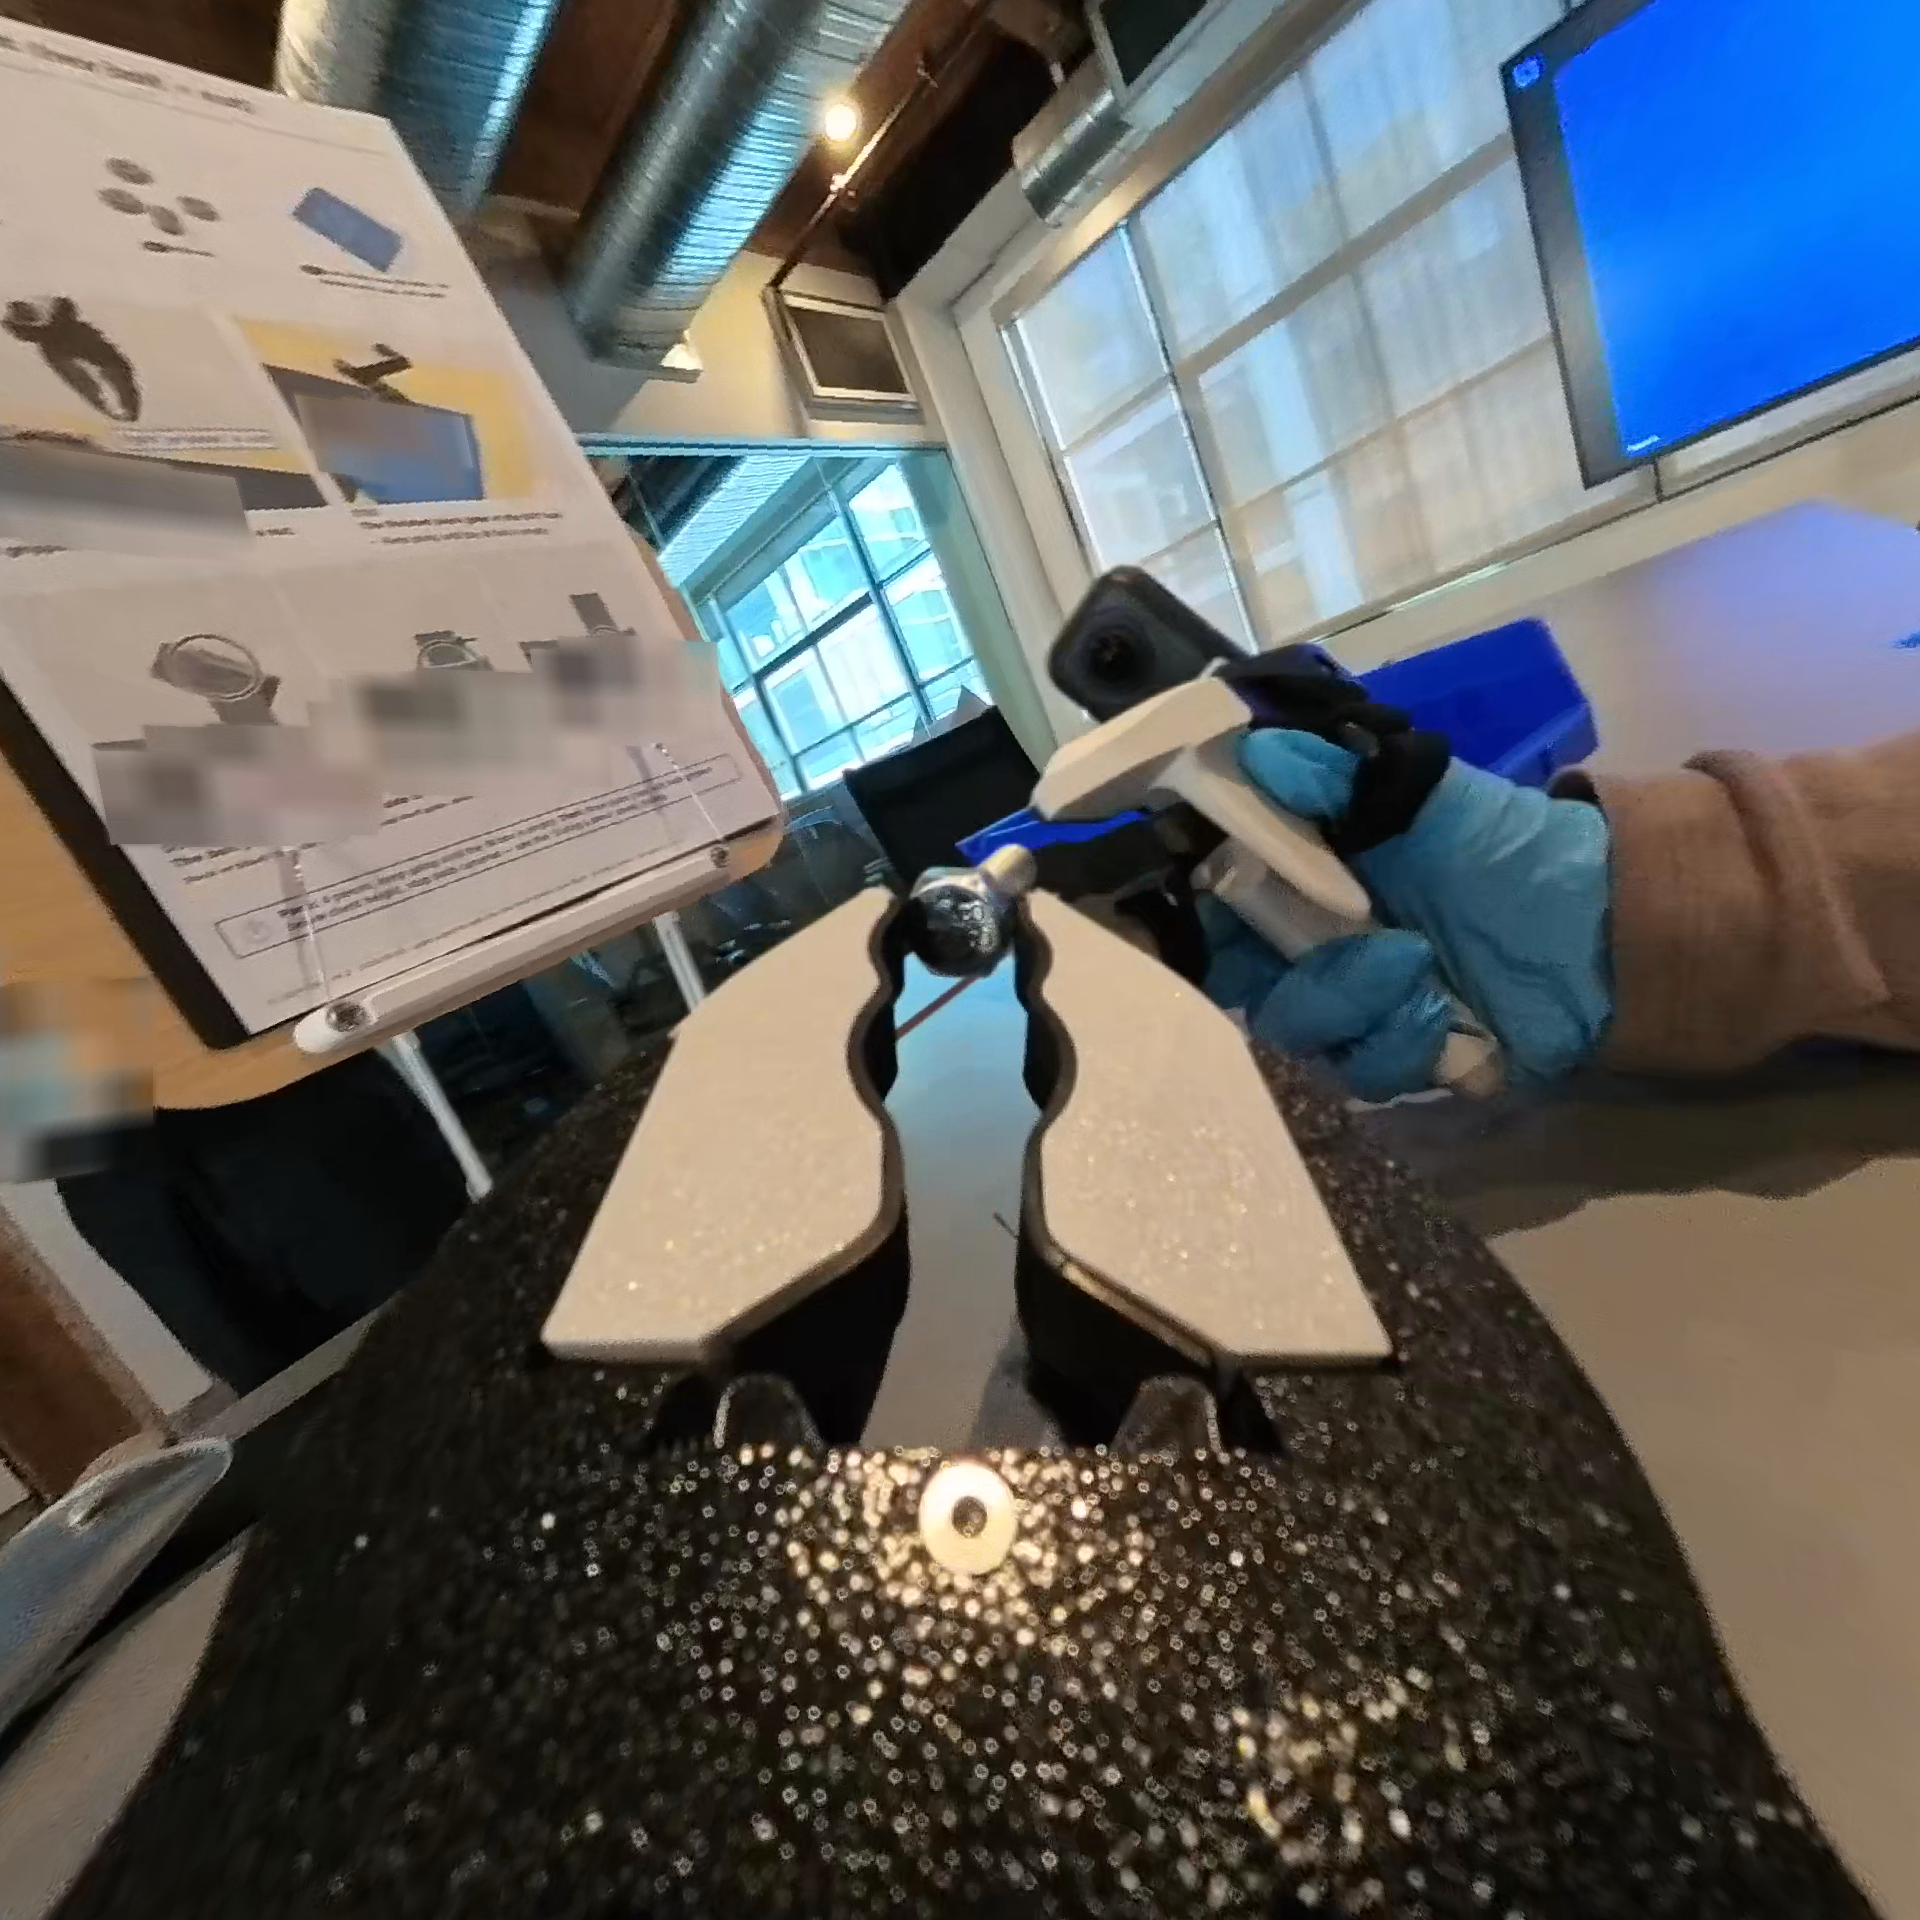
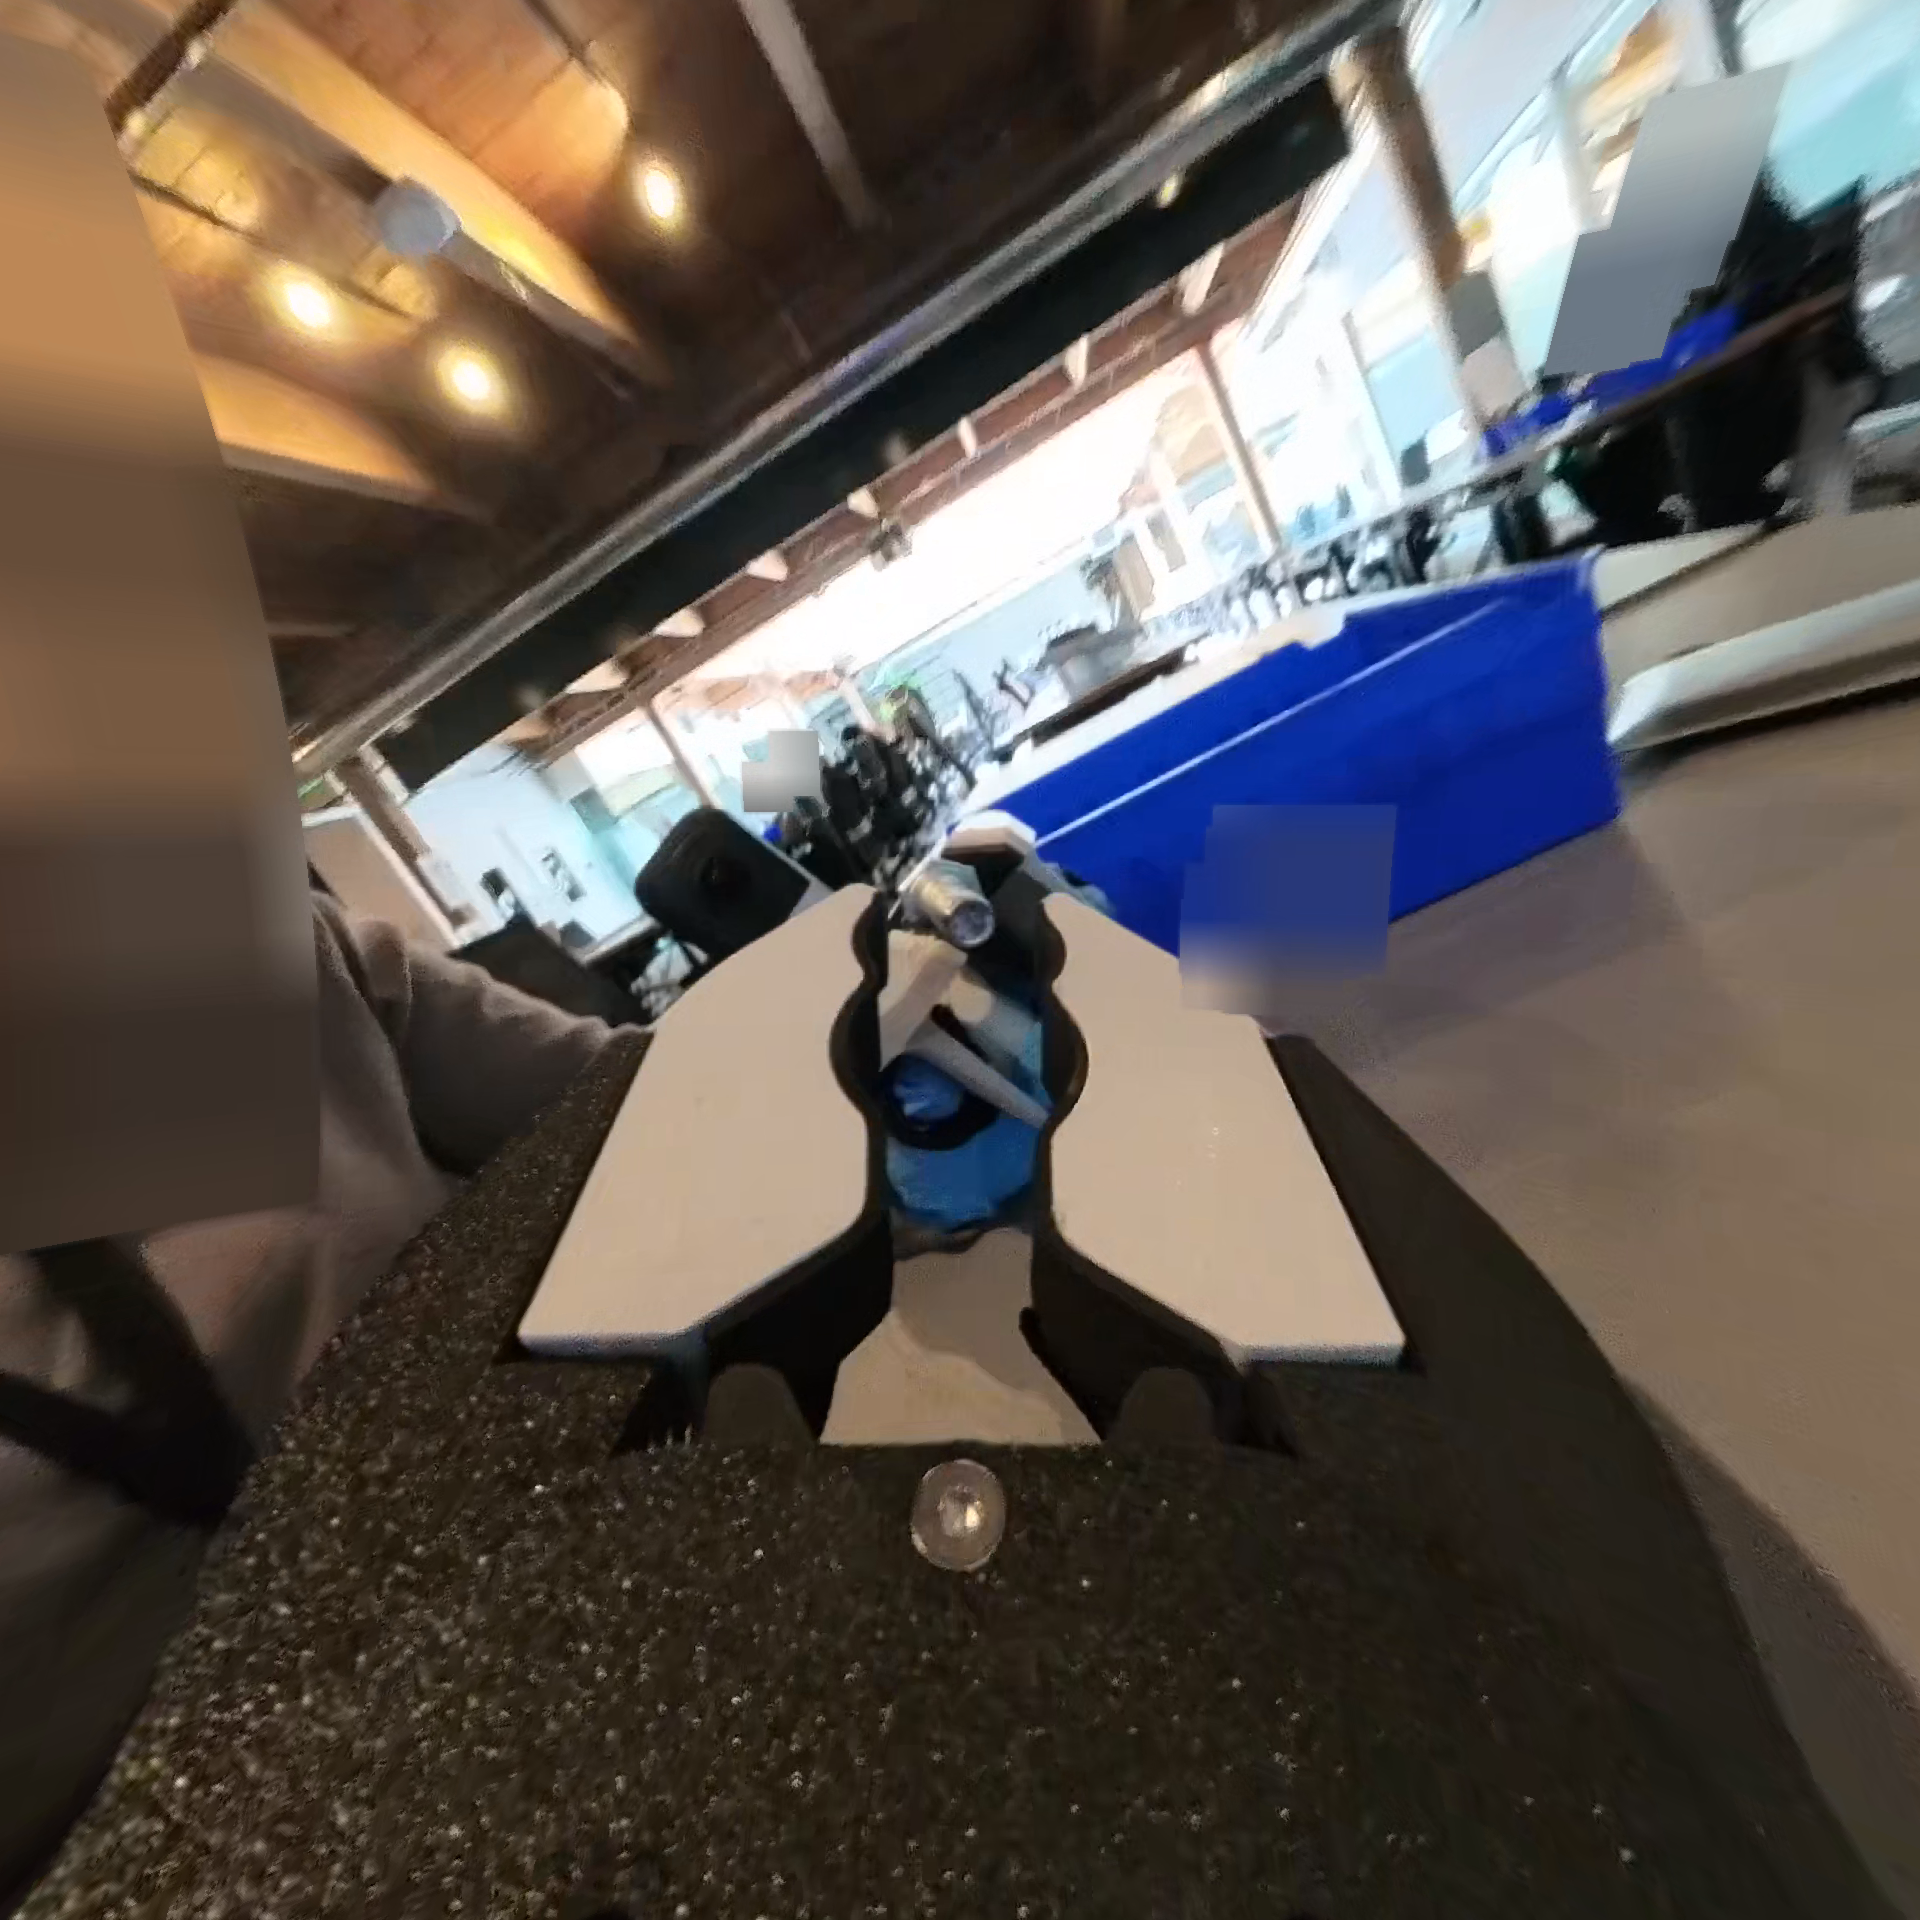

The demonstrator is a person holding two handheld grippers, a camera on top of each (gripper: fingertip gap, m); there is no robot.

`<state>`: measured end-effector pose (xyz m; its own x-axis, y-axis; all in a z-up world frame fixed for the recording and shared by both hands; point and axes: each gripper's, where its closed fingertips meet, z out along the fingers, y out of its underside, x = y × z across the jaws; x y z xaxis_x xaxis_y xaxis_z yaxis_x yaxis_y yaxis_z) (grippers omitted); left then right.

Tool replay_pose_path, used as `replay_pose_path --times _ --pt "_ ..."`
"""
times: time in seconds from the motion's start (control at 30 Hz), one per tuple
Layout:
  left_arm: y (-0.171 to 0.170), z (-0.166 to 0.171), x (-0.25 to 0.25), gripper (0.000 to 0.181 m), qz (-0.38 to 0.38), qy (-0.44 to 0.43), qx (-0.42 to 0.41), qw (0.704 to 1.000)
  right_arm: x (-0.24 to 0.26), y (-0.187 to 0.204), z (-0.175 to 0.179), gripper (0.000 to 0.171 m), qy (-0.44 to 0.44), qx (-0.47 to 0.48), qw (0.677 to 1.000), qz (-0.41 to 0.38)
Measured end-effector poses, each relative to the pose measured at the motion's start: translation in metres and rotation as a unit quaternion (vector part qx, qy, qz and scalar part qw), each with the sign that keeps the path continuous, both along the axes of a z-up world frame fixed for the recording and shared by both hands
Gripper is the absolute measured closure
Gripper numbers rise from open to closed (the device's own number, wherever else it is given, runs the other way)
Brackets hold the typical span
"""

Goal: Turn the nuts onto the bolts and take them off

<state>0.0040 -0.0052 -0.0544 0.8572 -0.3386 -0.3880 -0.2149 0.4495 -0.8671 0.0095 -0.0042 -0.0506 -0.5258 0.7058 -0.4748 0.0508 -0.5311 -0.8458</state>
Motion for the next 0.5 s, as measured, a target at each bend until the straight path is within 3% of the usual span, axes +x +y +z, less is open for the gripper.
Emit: replay_pose_path --times 0.07,0.1,0.23,0.3,0.4,0.5 --pt "-0.002 -0.002 0.007 0.162 -0.015 0.015 -0.002 1.0 -0.002 -0.008 -0.001 0.149 -0.009 0.011 1.0 0.013" --pt "-0.002 -0.003 0.009 0.162 -0.016 0.022 0.0 1.0 -0.002 -0.011 0.0 0.161 -0.003 0.011 1.0 0.021" --pt "-0.002 -0.005 0.011 0.16 0.002 0.039 0.007 0.999 0.001 -0.012 0.0 0.162 -0.008 0.041 0.999 0.014" --pt "-0.001 -0.002 0.01 0.143 0.018 0.041 0.019 0.999 0.004 -0.01 0.003 0.162 -0.008 0.064 0.998 -0.002" --pt "-0.002 0.001 0.01 0.125 0.019 0.028 0.022 0.999 0.017 0.0 0.023 0.162 0.01 0.09 0.995 -0.04" --pt "-0.001 0.002 0.007 0.123 0.021 0.016 0.019 0.999 0.053 0.021 0.063 0.163 0.027 0.16 0.978 -0.129"
